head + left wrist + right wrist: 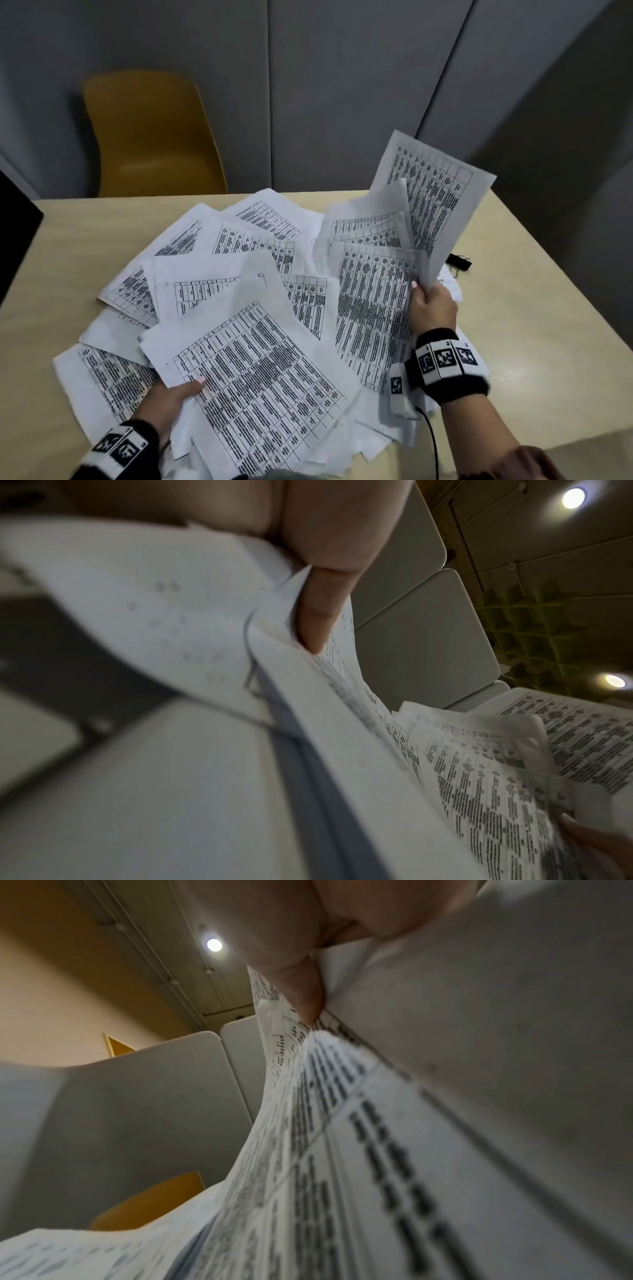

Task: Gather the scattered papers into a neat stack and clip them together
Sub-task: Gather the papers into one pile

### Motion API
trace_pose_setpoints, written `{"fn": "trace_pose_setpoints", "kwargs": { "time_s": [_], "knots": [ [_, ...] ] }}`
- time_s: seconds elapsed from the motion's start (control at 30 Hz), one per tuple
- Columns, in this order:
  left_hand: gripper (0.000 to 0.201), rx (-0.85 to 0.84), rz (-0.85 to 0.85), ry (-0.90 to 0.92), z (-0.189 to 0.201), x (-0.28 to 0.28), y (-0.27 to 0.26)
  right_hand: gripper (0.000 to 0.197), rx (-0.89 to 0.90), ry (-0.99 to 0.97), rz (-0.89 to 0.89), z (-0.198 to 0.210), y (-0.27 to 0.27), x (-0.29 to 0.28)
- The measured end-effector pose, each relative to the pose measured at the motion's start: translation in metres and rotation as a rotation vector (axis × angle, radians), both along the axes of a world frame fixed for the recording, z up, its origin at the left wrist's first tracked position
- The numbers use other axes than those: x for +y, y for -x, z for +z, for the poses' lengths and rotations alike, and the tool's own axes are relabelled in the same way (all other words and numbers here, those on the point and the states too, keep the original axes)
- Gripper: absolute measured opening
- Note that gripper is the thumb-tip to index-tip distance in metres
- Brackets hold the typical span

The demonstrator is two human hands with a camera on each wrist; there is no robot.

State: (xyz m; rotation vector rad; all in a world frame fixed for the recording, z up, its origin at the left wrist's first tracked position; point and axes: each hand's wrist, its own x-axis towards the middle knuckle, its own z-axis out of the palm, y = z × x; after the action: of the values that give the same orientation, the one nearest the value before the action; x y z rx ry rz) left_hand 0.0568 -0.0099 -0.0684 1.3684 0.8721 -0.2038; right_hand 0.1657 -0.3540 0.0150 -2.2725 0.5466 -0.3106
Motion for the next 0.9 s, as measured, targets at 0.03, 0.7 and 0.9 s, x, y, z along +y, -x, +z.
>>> {"fn": "trace_pose_setpoints", "kwargs": {
  "time_s": [0.03, 0.7, 0.9],
  "knots": [
    [0.040, -0.005, -0.009, -0.009, -0.001, 0.000, 0.000, 0.028, -0.047, 0.010, 0.000, 0.006, -0.001, -0.001],
    [0.076, 0.000, -0.086, -0.072, -0.013, 0.008, -0.011, 0.026, -0.409, -0.479, -0.141, 0.068, -0.017, 0.029],
    [0.033, 0.008, -0.068, -0.096, -0.007, 0.005, -0.005, 0.013, -0.047, -0.759, -0.164, -0.002, 0.018, 0.052]
  ]
}}
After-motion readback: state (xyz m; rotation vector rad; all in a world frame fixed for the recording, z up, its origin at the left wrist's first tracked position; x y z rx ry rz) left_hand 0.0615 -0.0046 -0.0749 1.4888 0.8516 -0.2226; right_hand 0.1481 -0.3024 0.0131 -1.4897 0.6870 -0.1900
